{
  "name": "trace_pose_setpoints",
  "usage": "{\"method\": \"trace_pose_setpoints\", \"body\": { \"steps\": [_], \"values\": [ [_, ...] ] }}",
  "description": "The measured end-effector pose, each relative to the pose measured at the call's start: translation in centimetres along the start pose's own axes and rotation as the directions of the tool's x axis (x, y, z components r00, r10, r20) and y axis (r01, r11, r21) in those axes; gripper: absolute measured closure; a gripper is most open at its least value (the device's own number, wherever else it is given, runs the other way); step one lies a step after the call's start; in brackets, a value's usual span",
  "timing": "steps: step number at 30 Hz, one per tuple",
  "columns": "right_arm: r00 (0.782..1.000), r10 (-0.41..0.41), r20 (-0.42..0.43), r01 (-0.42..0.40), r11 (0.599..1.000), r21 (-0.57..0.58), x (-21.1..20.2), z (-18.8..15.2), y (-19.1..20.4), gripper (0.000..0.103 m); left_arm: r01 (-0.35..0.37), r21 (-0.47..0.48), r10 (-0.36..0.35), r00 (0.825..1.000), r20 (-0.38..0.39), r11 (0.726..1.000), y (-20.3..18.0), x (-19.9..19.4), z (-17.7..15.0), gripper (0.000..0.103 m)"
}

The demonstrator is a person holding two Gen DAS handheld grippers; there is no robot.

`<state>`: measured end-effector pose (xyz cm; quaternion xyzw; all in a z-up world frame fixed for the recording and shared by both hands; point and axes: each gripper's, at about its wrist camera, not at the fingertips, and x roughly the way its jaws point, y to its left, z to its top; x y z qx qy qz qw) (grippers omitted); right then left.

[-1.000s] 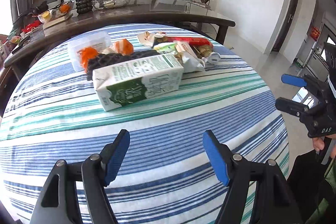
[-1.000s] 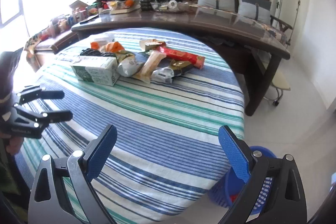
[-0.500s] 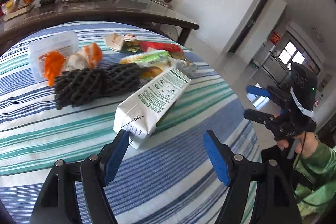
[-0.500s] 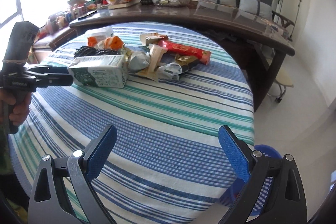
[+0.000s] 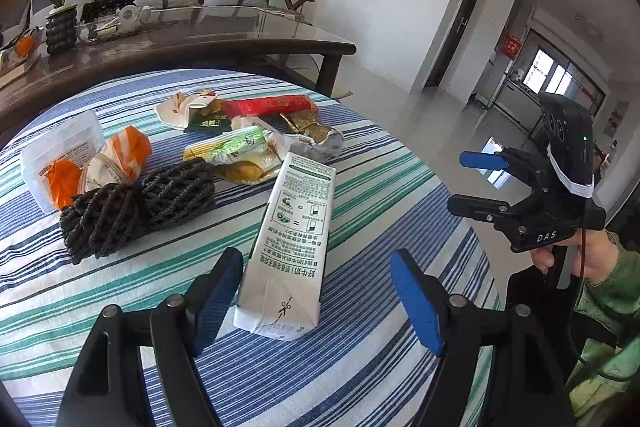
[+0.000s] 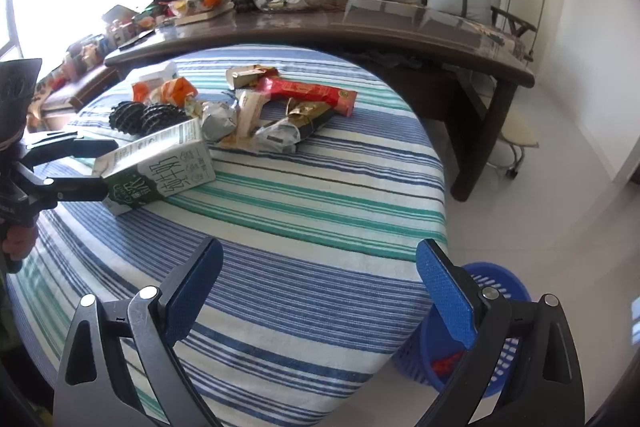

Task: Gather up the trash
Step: 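Return to the table and grasp the green milk carton with the left tool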

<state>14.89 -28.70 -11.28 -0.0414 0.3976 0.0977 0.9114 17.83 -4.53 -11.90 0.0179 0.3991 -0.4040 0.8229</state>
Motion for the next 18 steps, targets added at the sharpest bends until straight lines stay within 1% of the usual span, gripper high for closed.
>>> {"method": "trace_pose_setpoints", "body": {
  "steps": [2,4,5,7,8,9,11,12,15,16,18],
  "values": [
    [1.000,-0.008,-0.001,0.008,1.000,-0.008,0.1,-0.1,-0.1,0.005,0.056,0.078,-0.054,0.998,-0.029,0.995,-1.8,0.2,-0.4,0.025],
    [1.000,-0.012,-0.002,0.012,1.000,-0.007,0.1,-0.1,-0.3,0.005,0.115,0.159,-0.108,0.993,-0.054,0.981,-3.8,0.1,-1.1,0.025],
    [1.000,-0.013,-0.002,0.013,1.000,0.002,0.1,-0.1,-0.5,0.005,0.145,0.175,-0.136,0.989,-0.059,0.974,-4.3,0.0,-1.3,0.025],
    [1.000,-0.006,-0.004,0.007,1.000,0.030,0.2,0.0,-1.1,0.005,0.163,0.167,-0.159,0.987,-0.036,0.972,-4.6,-0.3,-1.3,0.025],
    [1.000,-0.003,-0.005,0.003,0.999,0.046,0.2,0.0,-1.5,0.005,0.155,0.147,-0.155,0.988,-0.015,0.977,-4.3,-0.4,-1.1,0.025],
    [1.000,-0.001,-0.008,0.001,0.998,0.060,0.2,0.0,-1.8,0.005,0.134,0.118,-0.136,0.991,0.007,0.984,-3.8,-0.4,-0.8,0.025],
    [1.000,-0.003,-0.013,0.004,0.997,0.079,0.3,0.0,-2.2,0.005,0.070,0.040,-0.072,0.997,0.039,0.997,-2.5,-0.2,-0.3,0.025],
    [1.000,-0.005,-0.015,0.006,0.997,0.082,0.4,0.0,-2.3,0.005,0.040,-0.006,-0.040,0.998,0.039,0.999,-2.0,0.2,-0.3,0.025],
    [1.000,-0.014,-0.014,0.015,0.997,0.074,0.5,0.1,-2.2,0.005,-0.004,-0.115,0.002,1.000,-0.012,0.993,-1.8,1.7,-0.2,0.025],
    [1.000,-0.020,-0.013,0.021,0.997,0.070,0.6,0.2,-2.1,0.005,-0.030,-0.130,0.027,0.999,-0.028,0.991,-2.3,2.3,-0.1,0.025],
    [0.999,-0.036,-0.015,0.037,0.997,0.072,0.9,0.3,-2.1,0.005,-0.087,-0.126,0.082,0.996,-0.047,0.988,-3.8,3.4,0.1,0.025]
  ]
}}
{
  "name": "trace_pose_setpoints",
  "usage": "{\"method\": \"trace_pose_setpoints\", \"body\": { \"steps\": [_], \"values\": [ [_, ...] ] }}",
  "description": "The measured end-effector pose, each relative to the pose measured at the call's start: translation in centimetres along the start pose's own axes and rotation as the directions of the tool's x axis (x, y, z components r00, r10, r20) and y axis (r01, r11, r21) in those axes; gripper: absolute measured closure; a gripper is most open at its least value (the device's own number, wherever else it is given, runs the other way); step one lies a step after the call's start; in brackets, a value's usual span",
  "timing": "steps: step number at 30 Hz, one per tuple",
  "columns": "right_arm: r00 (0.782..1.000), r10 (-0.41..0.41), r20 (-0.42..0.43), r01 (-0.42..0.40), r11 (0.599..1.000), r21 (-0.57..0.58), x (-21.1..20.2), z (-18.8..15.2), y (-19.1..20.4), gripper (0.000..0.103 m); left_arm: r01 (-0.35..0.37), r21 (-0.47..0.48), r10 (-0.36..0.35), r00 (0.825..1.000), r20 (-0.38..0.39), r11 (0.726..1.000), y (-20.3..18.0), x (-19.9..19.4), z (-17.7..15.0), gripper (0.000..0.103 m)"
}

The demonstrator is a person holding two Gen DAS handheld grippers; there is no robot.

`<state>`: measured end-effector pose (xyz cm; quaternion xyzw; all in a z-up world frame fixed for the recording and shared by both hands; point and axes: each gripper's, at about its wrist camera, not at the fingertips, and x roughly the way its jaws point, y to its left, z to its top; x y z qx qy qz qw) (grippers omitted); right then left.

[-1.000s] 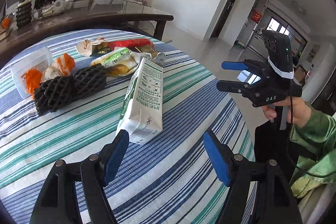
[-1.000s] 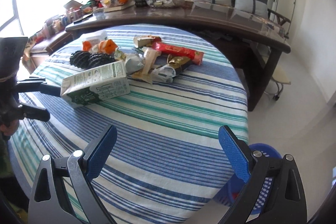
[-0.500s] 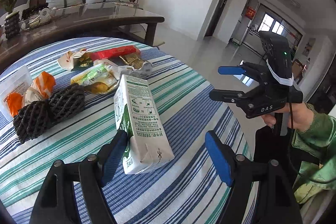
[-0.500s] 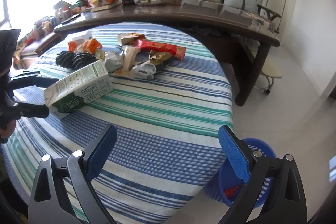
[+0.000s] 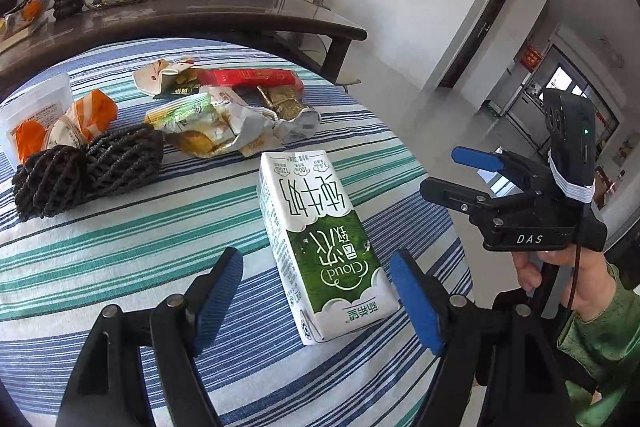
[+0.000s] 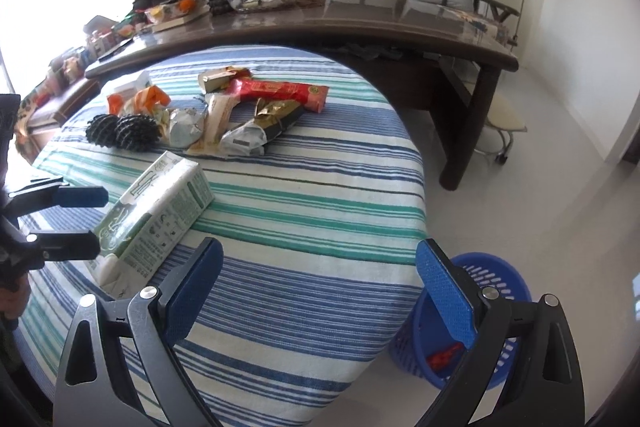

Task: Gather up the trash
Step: 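Return to the table and grasp the green milk carton with the left tool, then grasp the gold-wrapped snack with the right tool while the left tool holds the carton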

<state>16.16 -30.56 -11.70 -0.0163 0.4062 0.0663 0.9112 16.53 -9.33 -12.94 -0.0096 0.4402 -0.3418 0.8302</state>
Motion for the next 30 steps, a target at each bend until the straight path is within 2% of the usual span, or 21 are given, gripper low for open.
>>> {"method": "trace_pose_setpoints", "body": {
  "steps": [3,5,7,9,11,13,17,22,26,28,29,30],
  "values": [
    [1.000,-0.012,-0.003,0.012,1.000,0.027,0.4,0.4,-0.4,0.005,-0.096,0.043,0.096,0.995,0.002,0.994,-2.3,1.2,0.1,0.025],
    [1.000,-0.015,0.001,0.015,0.999,0.046,0.6,0.8,-0.7,0.005,-0.196,0.077,0.196,0.981,0.004,0.978,-3.2,2.1,0.3,0.025],
    [1.000,-0.023,0.008,0.022,0.998,0.056,0.7,1.2,-1.0,0.005,-0.260,0.088,0.260,0.965,0.002,0.962,-3.2,2.8,0.4,0.025],
    [1.000,-0.027,0.015,0.026,0.997,0.070,0.9,1.6,-1.4,0.005,-0.249,0.067,0.249,0.968,0.008,0.966,-2.6,2.7,0.2,0.028],
    [1.000,-0.020,0.015,0.019,0.996,0.091,1.3,2.2,-1.9,0.005,-0.210,0.044,0.210,0.978,0.009,0.977,-1.9,2.3,-0.1,0.048],
    [1.000,-0.005,0.012,0.004,0.995,0.104,2.1,3.0,-1.9,0.005,-0.208,0.027,0.208,0.978,0.011,0.978,-1.2,1.6,-0.4,0.053],
    [0.998,0.065,-0.002,-0.065,0.990,0.121,4.8,5.3,-0.8,0.007,-0.258,-0.025,0.259,0.966,0.016,0.966,0.1,0.1,-1.3,0.054],
    [0.989,0.148,-0.030,-0.141,0.978,0.154,8.7,8.3,1.6,0.033,-0.301,-0.065,0.303,0.953,0.023,0.951,1.4,-1.4,-2.4,0.053],
    [0.989,0.118,-0.084,-0.106,0.985,0.134,11.4,9.1,3.1,0.039,-0.308,-0.065,0.310,0.950,0.024,0.949,1.5,-1.8,-2.7,0.053],
    [0.982,0.139,-0.128,-0.124,0.986,0.113,12.2,8.6,3.2,0.057,-0.309,-0.061,0.311,0.950,0.025,0.949,1.4,-1.7,-2.7,0.052],
    [0.983,0.137,-0.121,-0.127,0.988,0.090,11.8,8.4,3.3,0.064,-0.312,-0.060,0.314,0.949,0.025,0.948,1.3,-1.7,-2.6,0.052],
    [0.982,0.132,-0.134,-0.124,0.990,0.064,11.4,8.2,3.4,0.069,-0.314,-0.060,0.316,0.949,0.024,0.948,1.3,-1.6,-2.5,0.052]
  ]
}}
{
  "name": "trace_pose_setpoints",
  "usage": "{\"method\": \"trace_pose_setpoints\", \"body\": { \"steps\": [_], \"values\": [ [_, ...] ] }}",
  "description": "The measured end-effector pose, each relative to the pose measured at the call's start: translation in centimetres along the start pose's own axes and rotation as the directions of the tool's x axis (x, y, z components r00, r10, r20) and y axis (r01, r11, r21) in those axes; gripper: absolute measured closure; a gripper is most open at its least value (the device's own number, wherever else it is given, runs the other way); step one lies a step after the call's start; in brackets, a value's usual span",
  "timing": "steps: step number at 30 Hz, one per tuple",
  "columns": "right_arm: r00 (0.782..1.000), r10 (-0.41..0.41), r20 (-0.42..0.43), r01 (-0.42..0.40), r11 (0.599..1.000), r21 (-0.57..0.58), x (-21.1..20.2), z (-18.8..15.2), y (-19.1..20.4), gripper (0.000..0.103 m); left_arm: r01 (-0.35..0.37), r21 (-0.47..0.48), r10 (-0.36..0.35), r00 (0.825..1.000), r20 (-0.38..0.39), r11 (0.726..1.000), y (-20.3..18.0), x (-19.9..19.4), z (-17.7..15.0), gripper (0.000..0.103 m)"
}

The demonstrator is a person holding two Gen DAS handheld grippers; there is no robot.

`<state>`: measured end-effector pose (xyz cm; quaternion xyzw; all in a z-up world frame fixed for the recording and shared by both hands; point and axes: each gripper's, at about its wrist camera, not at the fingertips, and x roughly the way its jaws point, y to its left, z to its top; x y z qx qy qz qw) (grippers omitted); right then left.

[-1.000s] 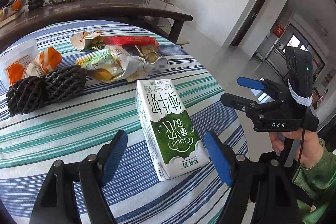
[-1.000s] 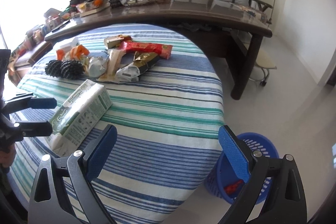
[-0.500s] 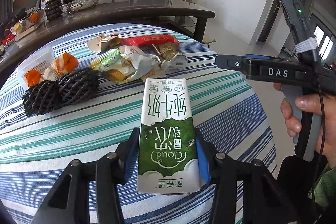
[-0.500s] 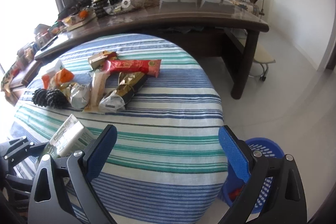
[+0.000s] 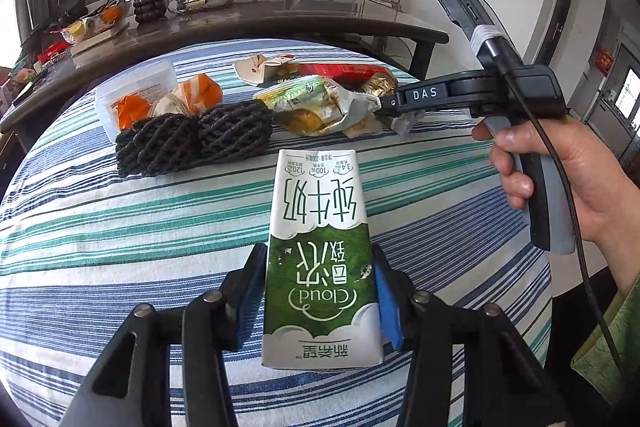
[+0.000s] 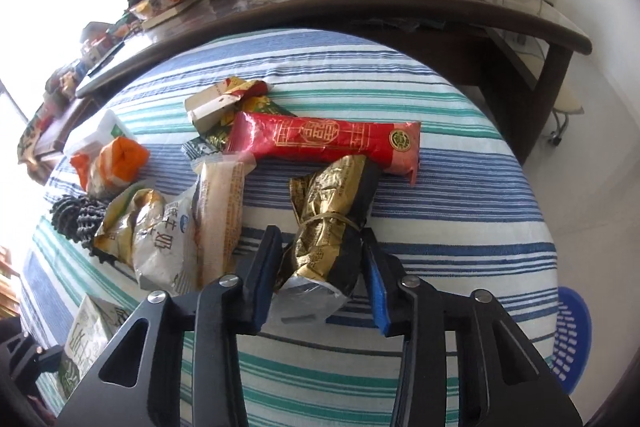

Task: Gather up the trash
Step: 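Grasp the gold-wrapped snack with the right tool while the left tool holds the carton, then carry carton and gold snack to the wastebasket and open both tools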

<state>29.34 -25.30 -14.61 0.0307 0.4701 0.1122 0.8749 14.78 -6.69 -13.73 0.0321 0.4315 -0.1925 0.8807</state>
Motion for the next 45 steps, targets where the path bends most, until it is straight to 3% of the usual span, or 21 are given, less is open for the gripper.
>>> {"method": "trace_pose_setpoints", "body": {
  "steps": [4,8,15,17,18,29,32,33,34,35,41,45],
  "values": [
    [0.999,0.000,-0.034,-0.003,0.998,-0.062,-2.1,-2.0,-0.4,0.070,0.001,-0.010,-0.001,1.000,-0.008,1.000,-0.1,0.0,0.1,0.052],
    [0.995,0.025,-0.092,-0.035,0.994,-0.106,-4.3,-5.1,-0.9,0.070,0.037,-0.024,-0.038,0.999,-0.032,0.999,-0.3,0.0,-0.1,0.033],
    [0.991,0.016,-0.135,-0.047,0.972,-0.231,-8.4,-10.6,-0.5,0.066,0.021,0.013,-0.020,0.997,-0.068,1.000,-1.2,0.4,-1.3,0.032],
    [0.992,0.021,-0.122,-0.047,0.975,-0.219,-8.7,-11.1,-1.0,0.052,0.020,0.013,-0.019,0.997,-0.074,1.000,-1.5,0.6,-1.1,0.032],
    [0.993,0.021,-0.117,-0.046,0.976,-0.212,-8.7,-11.2,-1.1,0.040,0.025,0.013,-0.024,0.997,-0.072,1.000,-1.7,0.5,-0.9,0.032],
    [0.994,-0.011,-0.108,-0.013,0.976,-0.218,-8.4,-9.6,-0.4,0.039,0.000,0.059,0.005,0.996,-0.091,0.998,-1.8,1.6,1.5,0.032],
    [0.991,-0.036,-0.131,0.006,0.976,-0.219,-7.8,-9.5,-0.4,0.047,0.004,0.047,0.000,0.996,-0.087,0.999,-1.5,1.9,1.7,0.032],
    [0.990,-0.043,-0.133,0.012,0.975,-0.222,-7.8,-9.5,-0.4,0.063,0.011,0.044,-0.007,0.997,-0.083,0.999,-1.4,1.9,1.8,0.034],
    [0.990,-0.050,-0.128,0.020,0.974,-0.224,-7.9,-9.5,-0.4,0.065,0.016,0.041,-0.013,0.997,-0.078,0.999,-1.4,1.8,1.9,0.037],
    [0.991,-0.051,-0.122,0.023,0.975,-0.222,-8.1,-9.4,-0.4,0.069,0.021,0.041,-0.018,0.997,-0.075,0.999,-1.3,1.7,1.9,0.054],
    [0.997,-0.011,-0.074,-0.001,0.985,-0.170,-9.9,-9.1,-1.3,0.071,0.073,0.029,-0.071,0.996,-0.059,0.997,-2.1,0.9,2.4,0.054],
    [1.000,0.014,-0.026,-0.016,0.996,-0.088,-11.1,-8.6,-3.2,0.072,0.149,0.036,-0.147,0.988,-0.042,0.988,-4.8,-0.3,3.9,0.054]
  ]
}}
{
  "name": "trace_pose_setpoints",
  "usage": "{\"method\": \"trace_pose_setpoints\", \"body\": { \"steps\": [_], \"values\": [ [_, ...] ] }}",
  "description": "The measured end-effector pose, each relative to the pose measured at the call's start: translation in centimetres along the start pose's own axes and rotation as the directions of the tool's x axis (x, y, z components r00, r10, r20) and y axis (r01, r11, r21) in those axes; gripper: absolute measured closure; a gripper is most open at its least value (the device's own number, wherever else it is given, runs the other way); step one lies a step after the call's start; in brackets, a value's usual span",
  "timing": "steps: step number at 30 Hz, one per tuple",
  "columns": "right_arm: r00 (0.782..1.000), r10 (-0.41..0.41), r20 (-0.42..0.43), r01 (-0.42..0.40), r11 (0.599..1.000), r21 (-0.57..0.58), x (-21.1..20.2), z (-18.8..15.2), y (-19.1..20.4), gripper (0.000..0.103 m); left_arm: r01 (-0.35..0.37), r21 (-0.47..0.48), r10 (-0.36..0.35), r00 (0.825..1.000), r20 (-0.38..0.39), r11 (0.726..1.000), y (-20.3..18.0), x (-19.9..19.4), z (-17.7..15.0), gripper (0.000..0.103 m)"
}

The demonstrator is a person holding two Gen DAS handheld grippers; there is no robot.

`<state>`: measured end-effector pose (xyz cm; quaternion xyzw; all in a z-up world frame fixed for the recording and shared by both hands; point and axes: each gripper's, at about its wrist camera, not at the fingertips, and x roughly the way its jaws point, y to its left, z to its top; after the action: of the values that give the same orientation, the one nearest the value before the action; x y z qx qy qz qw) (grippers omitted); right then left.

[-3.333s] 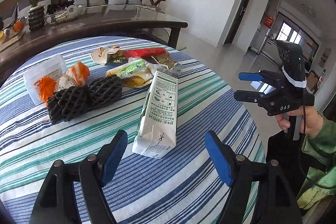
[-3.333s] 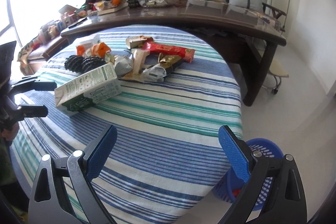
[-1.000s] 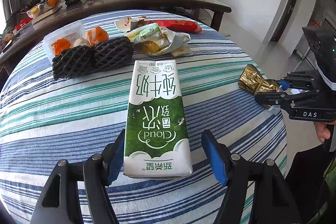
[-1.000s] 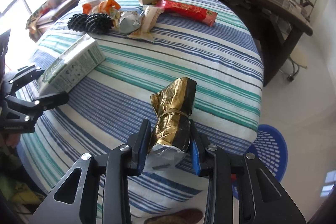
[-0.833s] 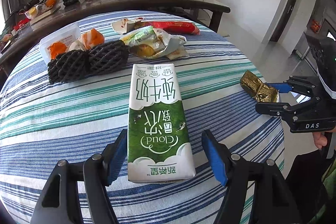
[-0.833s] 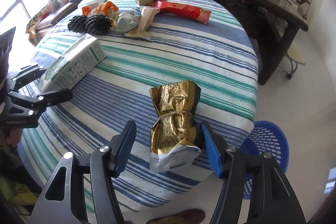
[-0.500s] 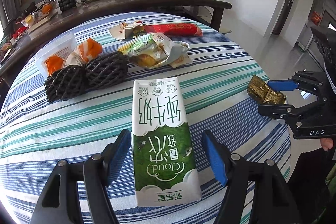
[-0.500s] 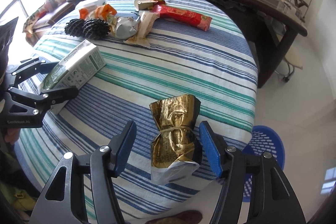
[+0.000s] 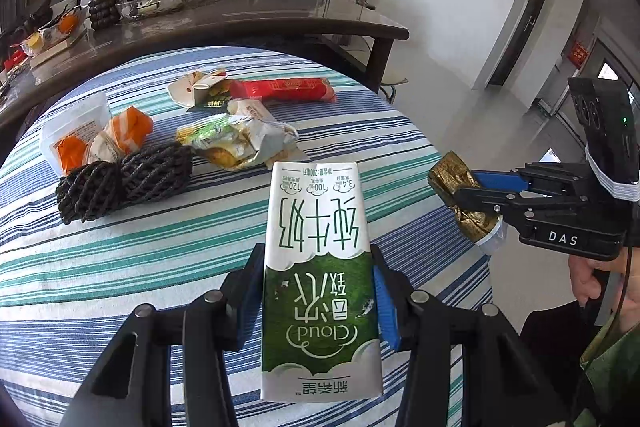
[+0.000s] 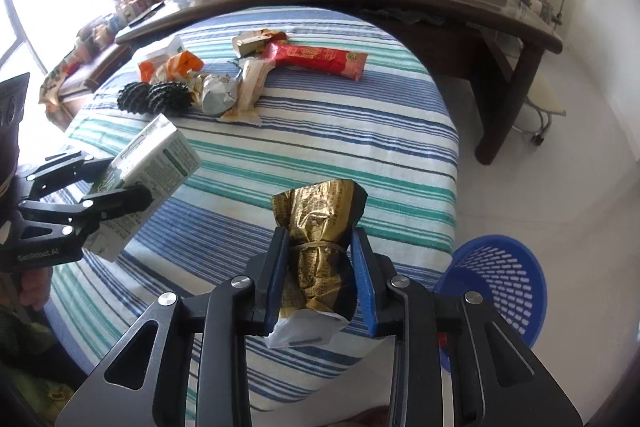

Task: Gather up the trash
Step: 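Carry carton and gold snack to the wastebasket and open both tools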

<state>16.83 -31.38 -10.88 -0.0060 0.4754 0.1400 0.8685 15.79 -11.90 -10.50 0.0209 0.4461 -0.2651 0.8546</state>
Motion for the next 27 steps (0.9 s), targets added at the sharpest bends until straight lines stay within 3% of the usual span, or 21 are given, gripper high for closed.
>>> {"method": "trace_pose_setpoints", "body": {
  "steps": [4,7,12,16,22,27],
  "values": [
    [0.998,-0.014,0.054,0.009,0.995,0.101,-2.3,0.4,-3.9,0.072,0.056,0.059,-0.057,0.998,0.015,0.997,-4.5,0.0,2.7,0.054],
    [0.995,-0.073,0.071,0.061,0.984,0.165,-4.1,0.6,-7.5,0.072,0.095,0.101,-0.096,0.995,0.012,0.990,-8.3,1.3,5.1,0.054],
    [0.983,-0.178,0.053,0.160,0.958,0.238,-5.7,0.3,-13.6,0.072,0.190,0.115,-0.190,0.982,-0.007,0.975,-14.5,5.5,8.7,0.054],
    [0.958,-0.284,0.025,0.264,0.917,0.299,-5.2,-1.7,-18.8,0.072,0.245,0.123,-0.242,0.970,-0.038,0.962,-18.9,9.8,10.2,0.054],
    [0.953,-0.302,-0.037,0.293,0.878,0.378,-3.5,-5.0,-24.4,0.071,0.316,0.110,-0.306,0.947,-0.101,0.942,-23.7,16.0,10.2,0.053],
    [0.960,-0.276,-0.049,0.268,0.852,0.450,-3.2,-6.1,-27.0,0.071,0.343,0.079,-0.329,0.933,-0.144,0.936,-25.3,19.5,9.9,0.053]
  ]
}}
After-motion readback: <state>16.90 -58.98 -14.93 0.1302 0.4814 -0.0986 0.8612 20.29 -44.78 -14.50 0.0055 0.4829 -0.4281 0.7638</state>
